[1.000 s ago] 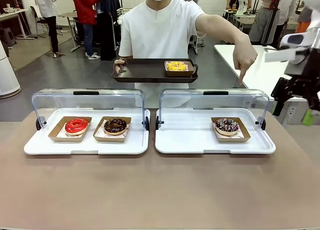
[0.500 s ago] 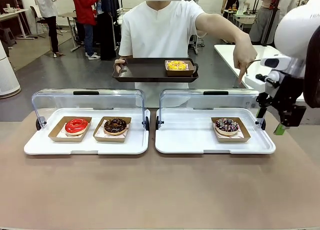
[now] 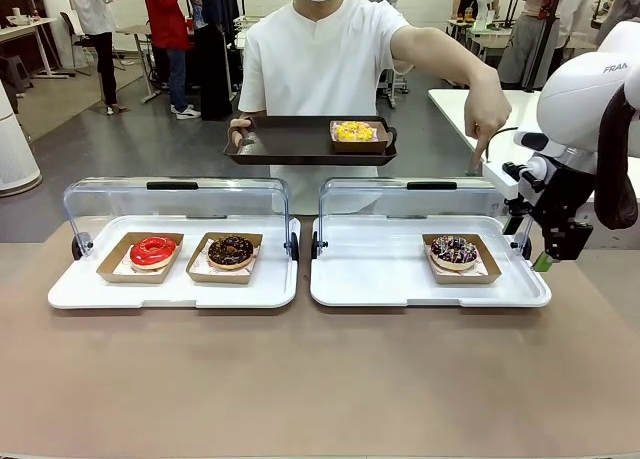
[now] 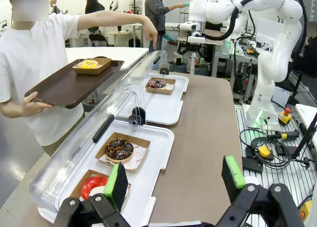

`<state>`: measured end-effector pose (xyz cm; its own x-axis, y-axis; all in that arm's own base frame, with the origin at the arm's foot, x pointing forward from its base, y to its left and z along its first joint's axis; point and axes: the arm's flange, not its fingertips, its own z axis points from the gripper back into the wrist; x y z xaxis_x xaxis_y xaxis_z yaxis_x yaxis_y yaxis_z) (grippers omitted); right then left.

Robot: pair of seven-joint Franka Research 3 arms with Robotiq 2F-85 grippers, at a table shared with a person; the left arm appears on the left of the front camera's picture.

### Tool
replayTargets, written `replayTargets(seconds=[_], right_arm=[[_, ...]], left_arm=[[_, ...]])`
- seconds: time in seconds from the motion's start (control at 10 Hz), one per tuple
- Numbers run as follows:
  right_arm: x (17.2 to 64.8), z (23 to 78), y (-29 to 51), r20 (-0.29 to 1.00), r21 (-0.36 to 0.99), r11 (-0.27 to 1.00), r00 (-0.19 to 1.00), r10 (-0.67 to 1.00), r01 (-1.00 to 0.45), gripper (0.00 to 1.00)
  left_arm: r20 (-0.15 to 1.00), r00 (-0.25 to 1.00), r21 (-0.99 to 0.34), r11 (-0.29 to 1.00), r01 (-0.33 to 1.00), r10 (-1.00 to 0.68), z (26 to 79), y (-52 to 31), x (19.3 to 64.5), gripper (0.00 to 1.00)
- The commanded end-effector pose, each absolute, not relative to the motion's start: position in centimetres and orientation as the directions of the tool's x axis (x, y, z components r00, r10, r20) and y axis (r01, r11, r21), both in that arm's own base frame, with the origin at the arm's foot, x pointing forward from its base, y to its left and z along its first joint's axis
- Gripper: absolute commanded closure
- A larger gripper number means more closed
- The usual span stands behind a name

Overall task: Provide the desired donut to the person.
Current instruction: Pick up and lift the Paper togo box containing the Donut pointed at by the person.

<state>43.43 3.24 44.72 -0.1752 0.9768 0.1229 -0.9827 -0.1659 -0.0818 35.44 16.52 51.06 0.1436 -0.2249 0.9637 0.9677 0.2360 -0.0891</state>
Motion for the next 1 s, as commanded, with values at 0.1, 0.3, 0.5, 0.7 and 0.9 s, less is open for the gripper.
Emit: replayTargets(seconds=[0.1,0.3,0.5,0.7,0.9], right_arm=[[43.3,44.9,3.3,0.114,-0.074,-0.159,-0.167,0.979,-0.984,0.00],[43.3,44.9,3.3,0.114,-0.074,-0.159,-0.167,0.979,-0.984,0.00],[43.3,44.9,3.3,0.114,-0.074,-0.159,-0.167,0.979,-0.984,0.00],[43.4,44.7,3.2,0.123,-0.081,-0.165,-0.174,0.977,-0.983,0.00],[42.7,43.7,5.0,0.035,-0.131,-0.075,-0.080,0.996,-0.989,0.00]], left_arm=[[0.966,0.137,-0.085,0.233,0.969,-0.219,51.2,16.6,35.3,0.00],[0.966,0.137,-0.085,0.233,0.969,-0.219,51.2,16.6,35.3,0.00],[0.966,0.137,-0.085,0.233,0.969,-0.219,51.2,16.6,35.3,0.00],[0.966,0.137,-0.085,0.233,0.969,-0.219,51.2,16.6,35.3,0.00],[0.966,0.137,-0.085,0.233,0.969,-0.219,51.2,16.6,35.3,0.00]])
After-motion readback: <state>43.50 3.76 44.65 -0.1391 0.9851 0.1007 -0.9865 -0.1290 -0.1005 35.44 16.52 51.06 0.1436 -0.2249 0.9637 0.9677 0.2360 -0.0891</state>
